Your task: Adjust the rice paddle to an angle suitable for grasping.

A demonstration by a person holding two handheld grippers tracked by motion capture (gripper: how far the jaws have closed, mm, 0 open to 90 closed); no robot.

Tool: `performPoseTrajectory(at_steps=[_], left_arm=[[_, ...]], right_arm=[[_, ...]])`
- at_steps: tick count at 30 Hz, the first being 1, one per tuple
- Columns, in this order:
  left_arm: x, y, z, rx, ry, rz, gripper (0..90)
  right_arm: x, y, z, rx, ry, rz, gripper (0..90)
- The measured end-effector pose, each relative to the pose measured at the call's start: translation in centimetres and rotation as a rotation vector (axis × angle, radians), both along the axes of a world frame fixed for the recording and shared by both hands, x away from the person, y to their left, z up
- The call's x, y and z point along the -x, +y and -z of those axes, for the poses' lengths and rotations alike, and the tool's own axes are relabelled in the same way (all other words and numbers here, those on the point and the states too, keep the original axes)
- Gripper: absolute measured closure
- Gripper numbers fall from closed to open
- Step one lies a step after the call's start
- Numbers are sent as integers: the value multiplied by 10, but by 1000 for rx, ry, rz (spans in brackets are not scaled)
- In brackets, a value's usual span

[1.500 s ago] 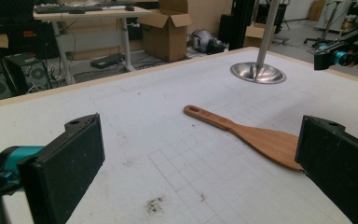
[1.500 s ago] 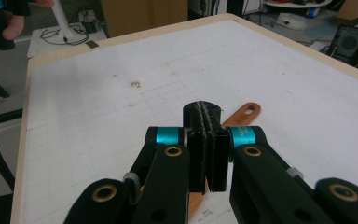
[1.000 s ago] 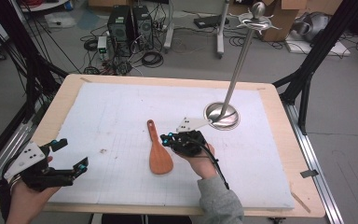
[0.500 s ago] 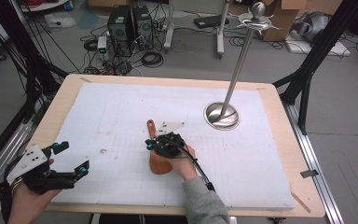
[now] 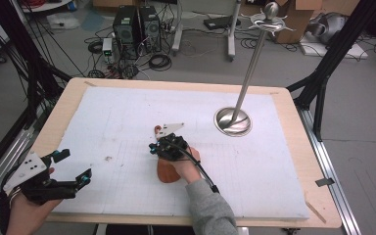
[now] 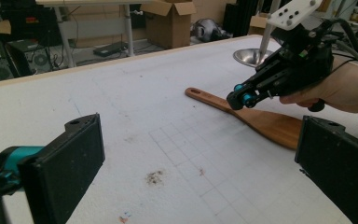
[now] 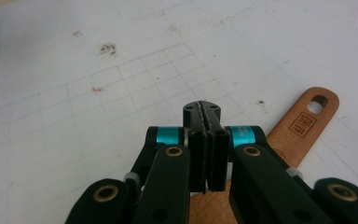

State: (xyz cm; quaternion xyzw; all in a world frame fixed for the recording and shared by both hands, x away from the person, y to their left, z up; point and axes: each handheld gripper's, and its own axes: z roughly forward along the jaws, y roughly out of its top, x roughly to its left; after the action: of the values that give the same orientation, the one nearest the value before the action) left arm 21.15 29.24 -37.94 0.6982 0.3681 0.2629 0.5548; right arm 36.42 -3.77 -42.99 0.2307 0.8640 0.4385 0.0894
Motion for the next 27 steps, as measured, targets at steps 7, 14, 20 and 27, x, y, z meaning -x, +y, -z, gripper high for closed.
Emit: performPoseTrajectory(at_steps=[7,14,20,27], left_arm=[[1,0,-1,0,0,1,18],[0,0,0,-10,5,-3,18],[-3,-1,2,-12,11,2,18],[-5,-2,2,-10,14,6,18]], right_arm=[[-5,1,8,46,24,12,896],[-10,0,15,80,39,36,896],[-11,-3,16,64,70,48,898],[-5,-13,16,63,75,50,900]])
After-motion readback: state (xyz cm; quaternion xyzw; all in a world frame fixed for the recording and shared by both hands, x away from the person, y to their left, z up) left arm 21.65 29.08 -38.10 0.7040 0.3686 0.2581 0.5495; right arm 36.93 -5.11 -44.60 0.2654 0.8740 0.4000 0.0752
